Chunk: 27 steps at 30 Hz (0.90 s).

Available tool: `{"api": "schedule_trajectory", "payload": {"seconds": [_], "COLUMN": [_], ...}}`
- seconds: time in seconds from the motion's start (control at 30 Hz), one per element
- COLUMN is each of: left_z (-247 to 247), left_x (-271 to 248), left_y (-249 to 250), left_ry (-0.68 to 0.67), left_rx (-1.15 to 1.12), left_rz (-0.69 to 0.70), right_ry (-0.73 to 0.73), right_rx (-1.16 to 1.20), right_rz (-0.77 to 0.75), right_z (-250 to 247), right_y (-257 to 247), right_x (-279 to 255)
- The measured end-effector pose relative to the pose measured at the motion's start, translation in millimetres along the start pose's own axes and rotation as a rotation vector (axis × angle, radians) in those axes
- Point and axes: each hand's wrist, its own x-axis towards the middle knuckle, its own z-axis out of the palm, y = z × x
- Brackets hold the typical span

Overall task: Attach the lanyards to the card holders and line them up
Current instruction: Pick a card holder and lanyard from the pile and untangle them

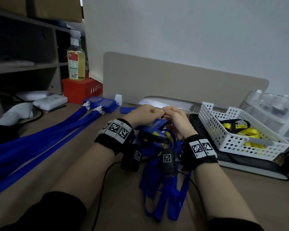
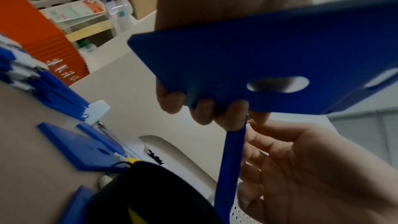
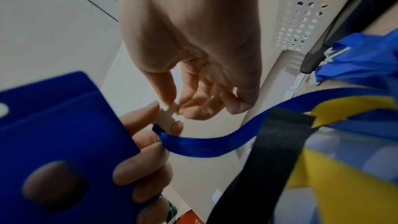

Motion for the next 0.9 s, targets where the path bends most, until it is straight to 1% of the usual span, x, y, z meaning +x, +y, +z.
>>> {"api": "schedule_trajectory", "payload": {"seconds": [0.13,0.27,0.37,0.5,0.6,0.77,0.9], "left_z": [0.9,1.4,0.7,-4.1,-6.7,-5.1,-4.6], "left_x": [3.1,2.9,2.3,0.0,-2.0,-2.4,-2.1], "left_y": [-8.0,-7.2,-6.1,-5.4,-4.6,-1.6,-1.5], "left_ry": [0.016,0.021,0.026,0.018,0.002,-0.010,-0.025], "left_rx": [-0.155,-0.206,-0.192,-0.181,-0.187,-0.146,-0.108], "left_rz": [-0.019,0.008,0.036,0.057,0.070,0.066,0.056], "right_ry": [-0.019,-0.028,0.001,-0.041,-0.038,-0.011,0.061], "right_rx": [0.041,0.130,0.181,0.234,0.253,0.196,0.136], "right_rz": [0.004,0.011,0.013,0.024,0.017,-0.003,-0.035], "right_z": [-1.7,-4.1,-4.9,-4.8,-3.9,-2.8,0.8], "right_y": [2.1,2.7,1.2,-2.2,-3.8,-0.6,-2.0], "right_x": [1.5,1.0,-0.2,-1.9,-2.4,0.3,0.4]}}
